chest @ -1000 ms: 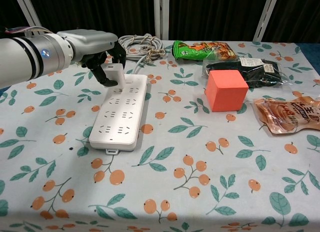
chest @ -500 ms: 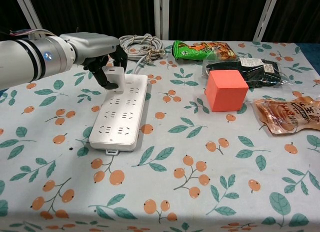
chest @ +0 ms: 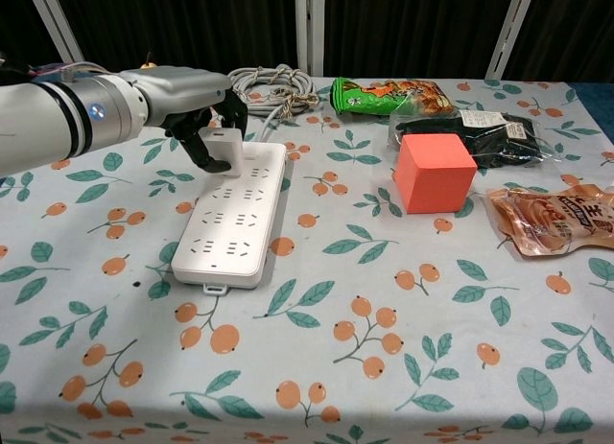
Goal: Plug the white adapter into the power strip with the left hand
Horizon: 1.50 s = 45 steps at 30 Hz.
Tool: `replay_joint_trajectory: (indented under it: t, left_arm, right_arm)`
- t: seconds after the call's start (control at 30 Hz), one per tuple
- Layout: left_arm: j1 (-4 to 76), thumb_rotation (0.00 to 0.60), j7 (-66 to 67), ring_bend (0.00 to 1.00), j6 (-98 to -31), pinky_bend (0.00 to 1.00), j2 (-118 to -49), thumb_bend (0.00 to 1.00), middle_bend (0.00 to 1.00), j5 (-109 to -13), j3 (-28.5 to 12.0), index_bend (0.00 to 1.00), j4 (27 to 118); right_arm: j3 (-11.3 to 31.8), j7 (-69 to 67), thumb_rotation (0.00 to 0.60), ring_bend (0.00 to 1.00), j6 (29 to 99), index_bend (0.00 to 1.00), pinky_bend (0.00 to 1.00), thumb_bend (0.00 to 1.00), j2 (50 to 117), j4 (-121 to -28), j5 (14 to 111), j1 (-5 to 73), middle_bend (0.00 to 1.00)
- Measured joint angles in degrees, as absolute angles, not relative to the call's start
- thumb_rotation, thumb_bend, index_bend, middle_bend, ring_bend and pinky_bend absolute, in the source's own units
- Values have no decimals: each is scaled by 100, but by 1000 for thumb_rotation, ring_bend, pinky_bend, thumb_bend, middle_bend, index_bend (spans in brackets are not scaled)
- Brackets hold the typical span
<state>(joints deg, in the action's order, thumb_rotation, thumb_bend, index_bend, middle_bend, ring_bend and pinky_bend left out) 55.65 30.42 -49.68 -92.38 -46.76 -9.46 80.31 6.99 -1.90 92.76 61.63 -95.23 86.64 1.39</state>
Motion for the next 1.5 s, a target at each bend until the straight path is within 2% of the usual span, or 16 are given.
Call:
replay_joint_trajectory:
  t: [1.13,1.23,1.37,1.5]
  left_arm:
    - [5477,600,2916,716,-4935,750,-9455,485,882,-4869,-859,794,7735]
    - [5489,600,2998,667,-4945,740,-9442,484,800,-4835,-855,697,7763]
    - [5486,600,3039,485,-4976,716,-9356,478,536,-4795,-865,416,7937]
    - [5495,600,3105,358,-4980,642,-9257,445,390,-4710,-869,294,8090]
  right_arm:
    - [717,-236,600,0,9315,0,0,160,6190,-9508,8619,84,0]
    - [722,-247,600,0,9321,0,0,160,6188,-9503,8618,81,0]
    - [725,-271,600,0,9317,0,0,160,6190,-9493,8618,80,0]
    - [723,-306,600,0,9313,0,0,160,6203,-9474,8621,80,0]
